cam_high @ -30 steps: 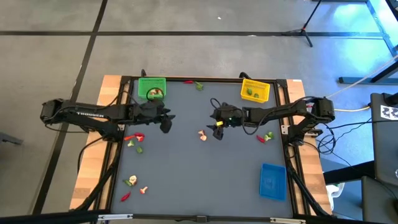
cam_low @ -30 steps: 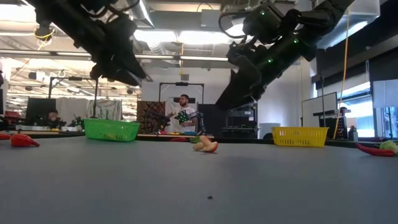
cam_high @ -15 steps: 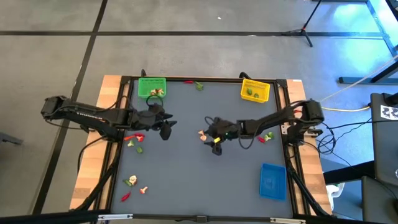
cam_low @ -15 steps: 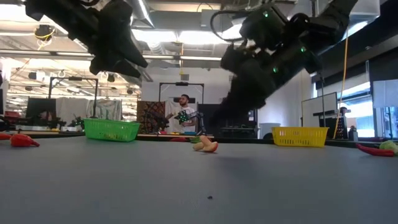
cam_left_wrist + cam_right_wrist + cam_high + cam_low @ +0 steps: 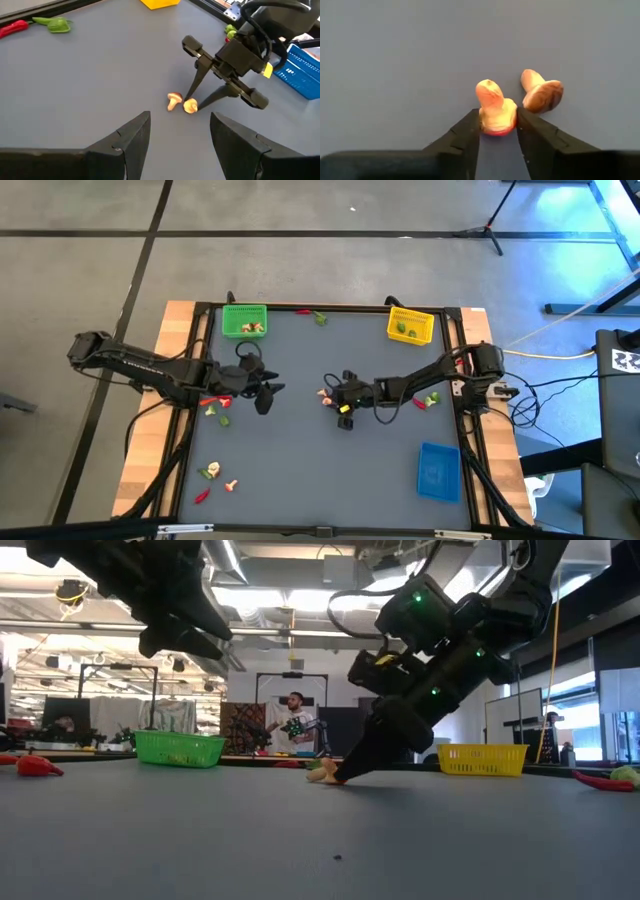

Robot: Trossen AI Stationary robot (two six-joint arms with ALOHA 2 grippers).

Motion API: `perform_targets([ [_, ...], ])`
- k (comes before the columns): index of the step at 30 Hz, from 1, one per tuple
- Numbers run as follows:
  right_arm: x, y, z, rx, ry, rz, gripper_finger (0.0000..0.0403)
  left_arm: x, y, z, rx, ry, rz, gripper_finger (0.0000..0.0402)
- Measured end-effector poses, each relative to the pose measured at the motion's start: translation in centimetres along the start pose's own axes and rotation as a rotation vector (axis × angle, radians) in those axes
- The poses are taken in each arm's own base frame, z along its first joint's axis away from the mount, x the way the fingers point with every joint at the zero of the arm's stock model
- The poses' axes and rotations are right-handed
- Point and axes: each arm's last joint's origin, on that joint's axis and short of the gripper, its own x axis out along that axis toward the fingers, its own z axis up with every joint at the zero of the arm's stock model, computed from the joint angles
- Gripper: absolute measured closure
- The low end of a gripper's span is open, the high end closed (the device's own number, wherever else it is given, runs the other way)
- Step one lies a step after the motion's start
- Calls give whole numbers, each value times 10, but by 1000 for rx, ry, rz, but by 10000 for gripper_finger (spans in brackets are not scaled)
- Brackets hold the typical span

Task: Sort produce into baskets
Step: Put the brown mushroom into the green bin

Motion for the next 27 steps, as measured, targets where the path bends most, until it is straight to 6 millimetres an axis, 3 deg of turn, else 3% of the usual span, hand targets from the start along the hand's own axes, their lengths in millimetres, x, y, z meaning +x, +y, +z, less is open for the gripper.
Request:
perform_targets([
  [11,-1,0,-1,-20,14,7,371,15,-5,-10,28,47,22,201],
  [27,-15,-1,14,-34,-45,3,383,53,-20,-28,41,40,0,201],
])
